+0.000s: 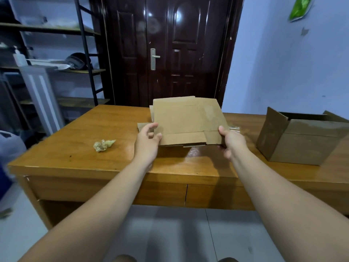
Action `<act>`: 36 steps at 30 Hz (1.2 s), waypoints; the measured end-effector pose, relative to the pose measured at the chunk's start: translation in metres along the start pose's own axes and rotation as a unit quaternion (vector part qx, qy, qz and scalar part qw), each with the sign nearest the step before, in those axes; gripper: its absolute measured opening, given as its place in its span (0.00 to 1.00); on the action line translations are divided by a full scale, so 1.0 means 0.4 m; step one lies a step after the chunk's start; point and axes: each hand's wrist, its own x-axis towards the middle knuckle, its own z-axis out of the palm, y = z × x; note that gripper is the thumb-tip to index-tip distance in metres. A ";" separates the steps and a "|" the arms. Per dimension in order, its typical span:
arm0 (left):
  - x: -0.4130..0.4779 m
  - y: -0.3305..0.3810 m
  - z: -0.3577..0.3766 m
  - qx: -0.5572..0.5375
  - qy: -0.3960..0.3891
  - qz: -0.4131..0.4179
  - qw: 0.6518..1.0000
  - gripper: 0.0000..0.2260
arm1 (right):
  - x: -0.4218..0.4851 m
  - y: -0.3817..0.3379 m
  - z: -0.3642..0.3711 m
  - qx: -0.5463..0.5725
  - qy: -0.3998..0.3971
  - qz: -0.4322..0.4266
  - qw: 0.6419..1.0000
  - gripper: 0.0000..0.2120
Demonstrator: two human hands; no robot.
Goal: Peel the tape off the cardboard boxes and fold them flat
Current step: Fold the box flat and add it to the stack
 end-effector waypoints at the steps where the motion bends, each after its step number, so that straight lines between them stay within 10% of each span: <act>1: 0.013 -0.001 0.001 0.025 0.019 0.019 0.999 0.12 | 0.008 0.002 0.018 0.004 0.002 -0.001 1.000 0.06; 10: 0.162 0.073 0.031 0.070 0.070 0.130 0.987 0.11 | 0.126 -0.009 0.137 -0.046 0.078 -0.185 0.978 0.18; 20: 0.313 -0.041 0.030 0.082 0.100 -0.012 0.992 0.12 | 0.245 0.092 0.209 -0.176 -0.045 -0.123 0.976 0.22; 24: 0.327 -0.129 0.009 0.229 0.085 -0.040 0.969 0.14 | 0.279 0.161 0.225 -0.427 -0.026 -0.145 0.892 0.21; 29: 0.261 -0.153 0.031 0.587 0.029 0.057 0.807 0.18 | 0.253 0.209 0.220 -0.631 0.014 -0.235 0.740 0.21; 33: 0.252 -0.164 0.047 0.621 -0.053 0.038 0.781 0.46 | 0.259 0.210 0.222 -0.647 -0.012 -0.220 0.730 0.29; 36: 0.267 -0.173 0.047 0.599 -0.053 0.032 0.798 0.47 | 0.256 0.209 0.227 -0.663 -0.003 -0.225 0.714 0.29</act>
